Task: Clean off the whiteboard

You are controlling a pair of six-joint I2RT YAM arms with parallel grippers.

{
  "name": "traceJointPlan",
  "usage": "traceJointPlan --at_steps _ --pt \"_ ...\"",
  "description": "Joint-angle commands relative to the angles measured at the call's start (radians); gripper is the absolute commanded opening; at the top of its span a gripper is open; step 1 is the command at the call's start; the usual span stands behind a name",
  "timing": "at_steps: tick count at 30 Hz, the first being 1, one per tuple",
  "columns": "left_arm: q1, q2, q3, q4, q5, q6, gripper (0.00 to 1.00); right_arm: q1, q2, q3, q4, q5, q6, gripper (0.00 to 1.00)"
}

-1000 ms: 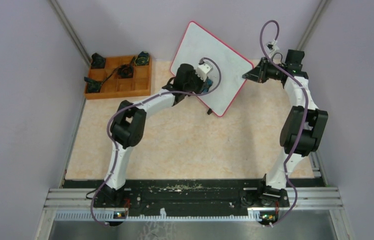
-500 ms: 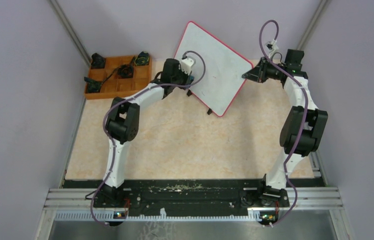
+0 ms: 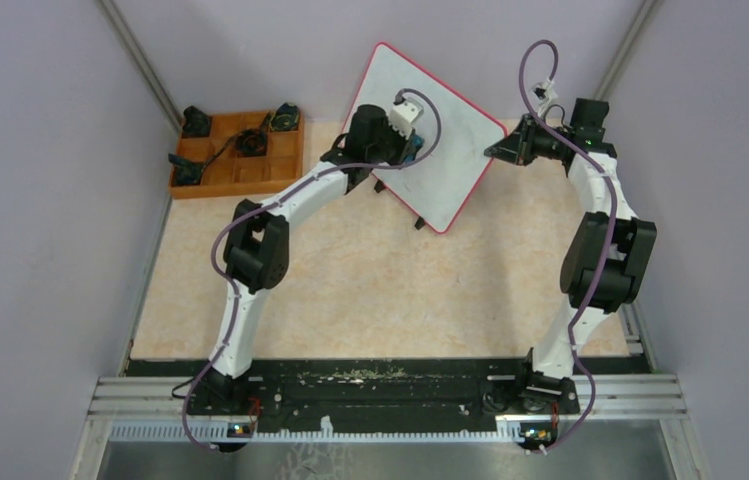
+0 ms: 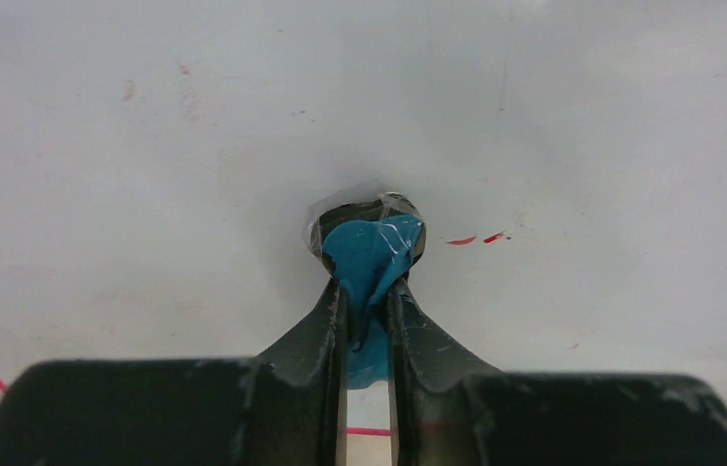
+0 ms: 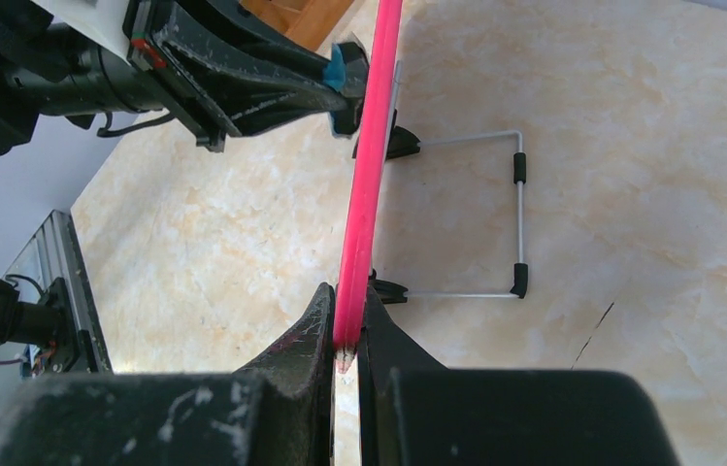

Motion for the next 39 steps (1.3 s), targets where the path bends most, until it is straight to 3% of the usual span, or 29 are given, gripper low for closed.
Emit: traceJointPlan --at_steps 1,8,17,39 --pt "-0.04 0.035 0.049 -0.023 0.054 -0.042 0.0 0.029 -0.051 0.001 0.005 -0.102 -0.028 0.0" --pt "-0.105 0.051 0.157 -0.086 0.153 -0.087 0.0 0.029 -0.052 -0.003 0.006 -0.102 -0.029 0.0" --pt "-0.133 0.097 0.223 -0.09 0.085 -0.087 0.0 0.033 -0.057 -0.005 0.0 -0.1 -0.032 0.0" --pt "0.042 0.138 0.076 0.017 0.022 -0.04 0.0 0.032 -0.056 0.01 -0.018 -0.086 -0.037 0.0"
